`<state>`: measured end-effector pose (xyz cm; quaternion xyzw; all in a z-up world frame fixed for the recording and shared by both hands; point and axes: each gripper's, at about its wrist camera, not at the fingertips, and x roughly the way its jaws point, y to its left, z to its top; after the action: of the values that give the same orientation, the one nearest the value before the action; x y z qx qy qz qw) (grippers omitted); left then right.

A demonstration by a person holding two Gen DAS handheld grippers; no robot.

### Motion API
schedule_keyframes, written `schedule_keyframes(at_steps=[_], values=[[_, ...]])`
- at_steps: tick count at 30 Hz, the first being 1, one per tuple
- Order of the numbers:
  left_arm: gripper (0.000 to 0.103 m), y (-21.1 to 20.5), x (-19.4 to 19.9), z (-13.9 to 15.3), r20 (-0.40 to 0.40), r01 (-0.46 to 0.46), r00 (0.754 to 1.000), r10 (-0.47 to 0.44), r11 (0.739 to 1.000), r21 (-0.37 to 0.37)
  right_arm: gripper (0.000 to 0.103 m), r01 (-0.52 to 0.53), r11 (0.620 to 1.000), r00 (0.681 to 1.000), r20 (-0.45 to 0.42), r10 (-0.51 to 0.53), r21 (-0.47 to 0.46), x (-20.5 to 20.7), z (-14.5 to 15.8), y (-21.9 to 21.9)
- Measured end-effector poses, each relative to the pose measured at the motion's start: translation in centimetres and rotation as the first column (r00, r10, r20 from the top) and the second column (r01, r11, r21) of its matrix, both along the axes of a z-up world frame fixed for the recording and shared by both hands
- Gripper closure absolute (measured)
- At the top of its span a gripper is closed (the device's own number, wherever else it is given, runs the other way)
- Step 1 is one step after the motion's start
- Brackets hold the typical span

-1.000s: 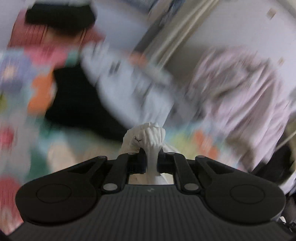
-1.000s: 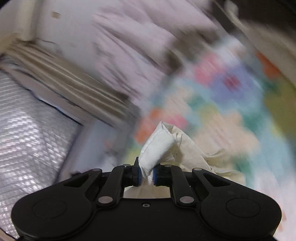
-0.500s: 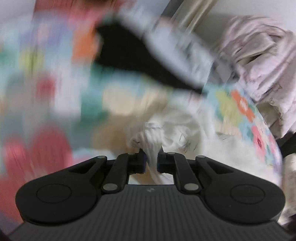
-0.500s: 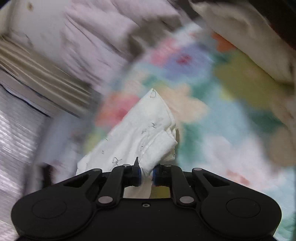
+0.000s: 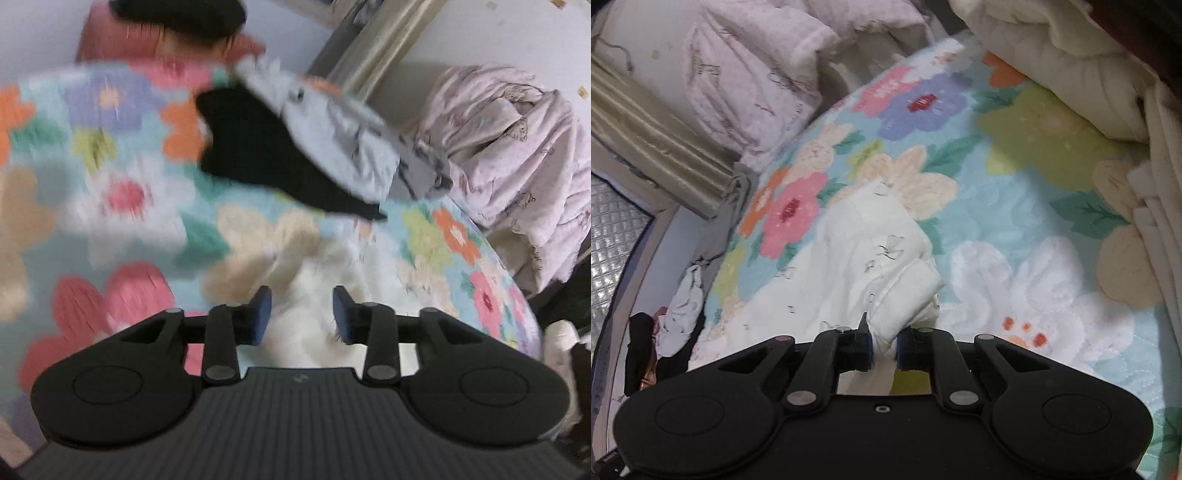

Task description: Fold clothes

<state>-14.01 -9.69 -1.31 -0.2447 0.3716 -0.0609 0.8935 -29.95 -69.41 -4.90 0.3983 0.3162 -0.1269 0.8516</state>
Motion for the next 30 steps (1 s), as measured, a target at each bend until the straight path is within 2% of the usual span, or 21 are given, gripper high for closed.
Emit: schedule_keyframes(at_steps=[1,4,6,9,11,13,17,19,21,24,27,30], values=[[0.063,-0.1,-0.3,0.6,0.025,0.008,1.0,-0.008,1.0,0.021,0.088,-0.012,1.0,1.0,0.016,0.012,-0.024,0.2,0.7,0.4],[0.06,-1.9,0.4,1.2,0.065,0.117,0.99,-0.121,0.991,0.057,0.088,-0.049,0.992,0.997,0.053,0.055,-0.116,1.0,3.5,2.5],[0.06,-3.7,1.2,-0.1,0.026,0.181,0.983,-0.184,0.981,0.074,0.088,-0.087,0.982,0.992,0.08,0.101,-0.165,1.8,5.3,4.5],[0.06,-6.3,2.3,-2.4,-0.045,0.263,0.965,-0.259,0.96,0.093,0.088,-0.178,0.967,0.971,0.13,0.203,-0.18,3.5,7.6,7.9],[0.06,-7.2,3.5,-5.2,-0.135,0.31,0.944,-0.302,0.95,0.043,0.088,-0.256,0.946,0.946,0.149,0.288,-0.197,5.1,8.9,10.8],[0.06,-6.5,4.1,-7.1,-0.198,0.267,0.944,-0.266,0.963,-0.021,0.088,-0.335,0.918,0.914,0.161,0.371,-0.212,6.9,9.7,14.0],[0.06,-4.0,3.6,-6.0,-0.164,0.205,0.962,-0.22,0.973,-0.103,0.088,-0.466,0.85,0.847,0.156,0.509,-0.245,10.4,10.0,21.1],[0.059,-3.2,3.2,-5.4,-0.144,0.19,0.968,-0.206,0.975,-0.118,0.088,-0.53,0.805,0.805,0.138,0.577,-0.267,11.9,9.5,25.0],[0.059,-2.4,3.1,-5.6,-0.14,0.178,0.969,-0.202,0.97,-0.165,0.088,-0.586,0.76,0.766,0.114,0.633,-0.282,13.0,8.7,28.7],[0.059,-2.4,3.0,-5.7,-0.142,0.183,0.967,-0.212,0.964,-0.191,0.088,-0.628,0.705,0.736,0.043,0.675,-0.328,13.7,7.5,32.9],[0.059,-2.4,3.1,-5.2,-0.112,0.173,0.972,-0.205,0.954,-0.243,0.088,-0.643,0.658,0.721,-0.019,0.693,-0.393,13.9,6.6,35.5],[0.059,-1.9,3.1,-4.8,-0.086,0.169,0.976,-0.201,0.942,-0.289,0.088,-0.653,0.665,0.711,0.01,0.703,-0.362,14.2,5.9,36.2]])
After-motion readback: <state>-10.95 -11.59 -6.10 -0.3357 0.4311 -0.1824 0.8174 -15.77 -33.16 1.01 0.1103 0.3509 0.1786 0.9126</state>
